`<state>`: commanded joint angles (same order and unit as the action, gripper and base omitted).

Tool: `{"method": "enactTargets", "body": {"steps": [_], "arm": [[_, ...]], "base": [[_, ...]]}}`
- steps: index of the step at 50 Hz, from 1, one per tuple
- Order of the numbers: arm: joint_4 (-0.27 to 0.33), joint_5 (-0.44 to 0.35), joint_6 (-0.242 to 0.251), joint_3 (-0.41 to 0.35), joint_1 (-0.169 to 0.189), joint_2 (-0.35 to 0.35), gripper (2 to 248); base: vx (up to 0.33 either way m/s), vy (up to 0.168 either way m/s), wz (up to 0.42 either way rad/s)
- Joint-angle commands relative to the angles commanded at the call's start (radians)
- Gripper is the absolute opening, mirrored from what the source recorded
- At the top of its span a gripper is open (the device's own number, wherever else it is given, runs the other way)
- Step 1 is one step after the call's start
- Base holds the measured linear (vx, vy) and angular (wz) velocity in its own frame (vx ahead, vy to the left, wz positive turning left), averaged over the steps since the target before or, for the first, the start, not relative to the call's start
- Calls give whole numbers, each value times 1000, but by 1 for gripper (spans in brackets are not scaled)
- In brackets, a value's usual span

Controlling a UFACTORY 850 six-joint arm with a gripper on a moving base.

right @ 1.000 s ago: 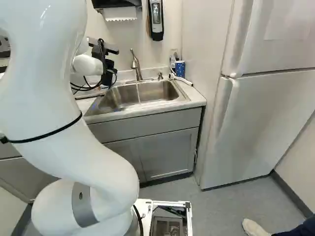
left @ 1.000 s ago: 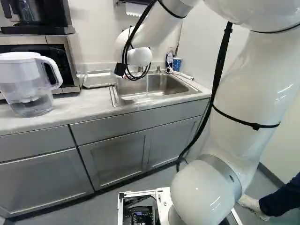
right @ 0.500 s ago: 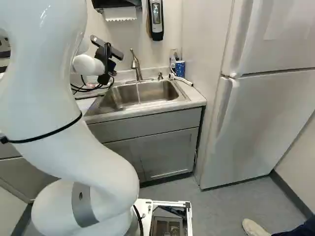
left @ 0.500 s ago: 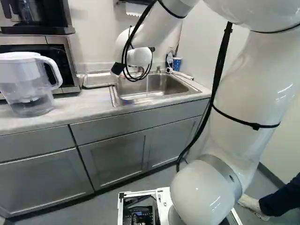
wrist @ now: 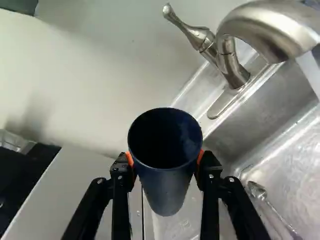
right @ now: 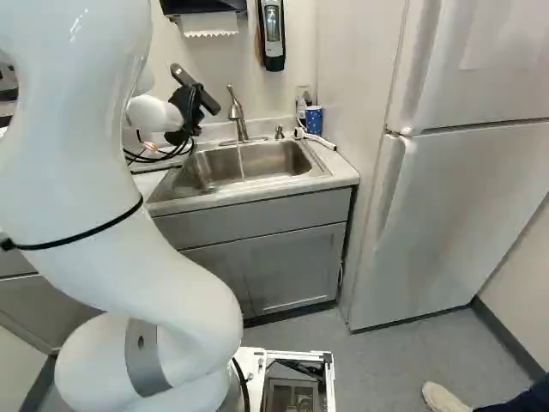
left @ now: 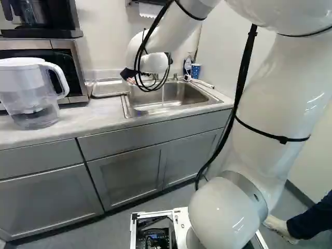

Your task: Rinse the cup and place it in the tray

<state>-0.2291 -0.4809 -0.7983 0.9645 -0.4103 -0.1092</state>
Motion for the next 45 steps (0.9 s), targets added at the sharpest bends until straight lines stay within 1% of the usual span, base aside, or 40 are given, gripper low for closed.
{"method": "enactTargets", "body": {"steps": [45], "arm": [[0, 0, -473, 0, 0, 0, 126]], "base": [[0, 0, 0]]}}
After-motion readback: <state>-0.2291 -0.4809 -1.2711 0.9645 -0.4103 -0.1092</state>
